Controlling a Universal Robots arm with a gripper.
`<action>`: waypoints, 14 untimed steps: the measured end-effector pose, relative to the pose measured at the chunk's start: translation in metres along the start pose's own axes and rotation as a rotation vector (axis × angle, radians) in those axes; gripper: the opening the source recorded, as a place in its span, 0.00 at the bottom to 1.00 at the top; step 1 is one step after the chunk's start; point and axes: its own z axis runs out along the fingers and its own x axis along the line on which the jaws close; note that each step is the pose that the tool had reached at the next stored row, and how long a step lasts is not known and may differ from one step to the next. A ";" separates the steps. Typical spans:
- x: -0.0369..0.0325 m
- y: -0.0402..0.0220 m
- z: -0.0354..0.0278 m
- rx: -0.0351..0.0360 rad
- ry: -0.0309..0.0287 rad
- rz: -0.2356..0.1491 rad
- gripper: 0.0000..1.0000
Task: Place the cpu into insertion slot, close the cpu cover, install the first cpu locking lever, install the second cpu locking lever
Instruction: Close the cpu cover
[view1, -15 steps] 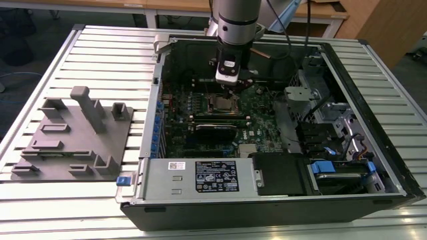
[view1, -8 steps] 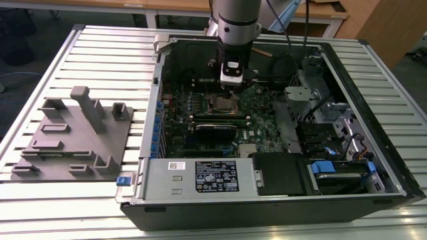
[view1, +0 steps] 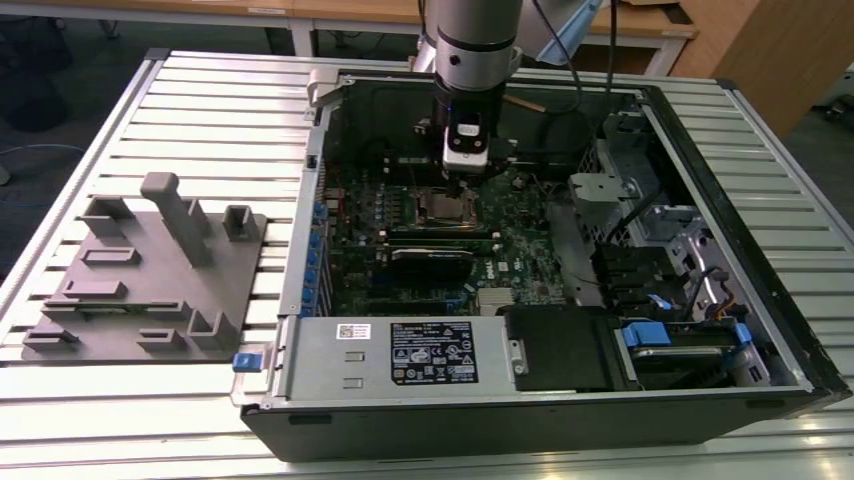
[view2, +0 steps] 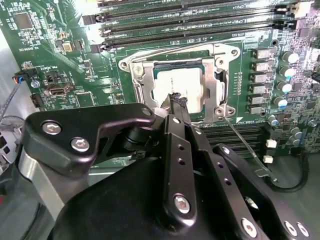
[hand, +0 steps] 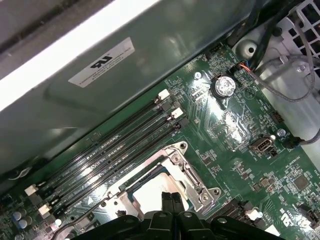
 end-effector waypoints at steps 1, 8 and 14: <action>0.0000 0.0000 0.0000 -0.0001 0.0002 -0.007 0.10; 0.0000 0.0000 0.0002 -0.0018 0.0016 -0.058 0.10; 0.0000 0.0000 0.0002 -0.0018 0.0016 -0.058 0.10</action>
